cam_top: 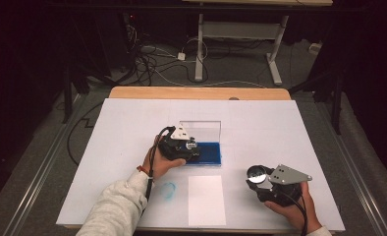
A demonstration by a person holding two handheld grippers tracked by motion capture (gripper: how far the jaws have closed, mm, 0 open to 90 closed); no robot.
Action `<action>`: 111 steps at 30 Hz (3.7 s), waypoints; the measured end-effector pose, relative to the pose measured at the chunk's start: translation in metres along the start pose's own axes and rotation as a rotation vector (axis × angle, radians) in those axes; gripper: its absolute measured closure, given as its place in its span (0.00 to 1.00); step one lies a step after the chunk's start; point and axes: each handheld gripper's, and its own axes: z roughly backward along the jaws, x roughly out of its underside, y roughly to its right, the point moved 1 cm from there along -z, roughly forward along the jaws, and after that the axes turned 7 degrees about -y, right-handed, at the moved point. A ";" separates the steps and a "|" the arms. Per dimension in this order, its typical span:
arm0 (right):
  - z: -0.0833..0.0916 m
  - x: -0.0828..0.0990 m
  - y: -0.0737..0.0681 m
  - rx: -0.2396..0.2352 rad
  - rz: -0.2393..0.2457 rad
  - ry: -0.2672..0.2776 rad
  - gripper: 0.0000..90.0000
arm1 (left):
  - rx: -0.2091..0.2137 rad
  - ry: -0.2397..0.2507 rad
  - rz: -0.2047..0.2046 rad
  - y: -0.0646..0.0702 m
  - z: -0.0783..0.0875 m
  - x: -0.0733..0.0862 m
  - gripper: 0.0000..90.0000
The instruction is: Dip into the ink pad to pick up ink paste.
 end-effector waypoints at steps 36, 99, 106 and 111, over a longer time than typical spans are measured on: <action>0.000 0.000 0.000 -0.003 0.003 -0.001 0.43 | -0.016 -0.080 0.000 0.002 0.003 -0.007 0.61; 0.001 -0.004 0.002 0.003 0.003 0.001 0.43 | 0.015 0.082 -0.091 0.019 0.054 -0.042 0.61; 0.000 -0.003 0.000 -0.003 0.011 -0.004 0.43 | 0.038 0.042 -0.096 0.020 0.025 -0.048 0.61; 0.001 -0.001 0.001 -0.003 0.005 -0.002 0.43 | 0.049 -0.006 -0.098 0.020 0.003 -0.047 0.61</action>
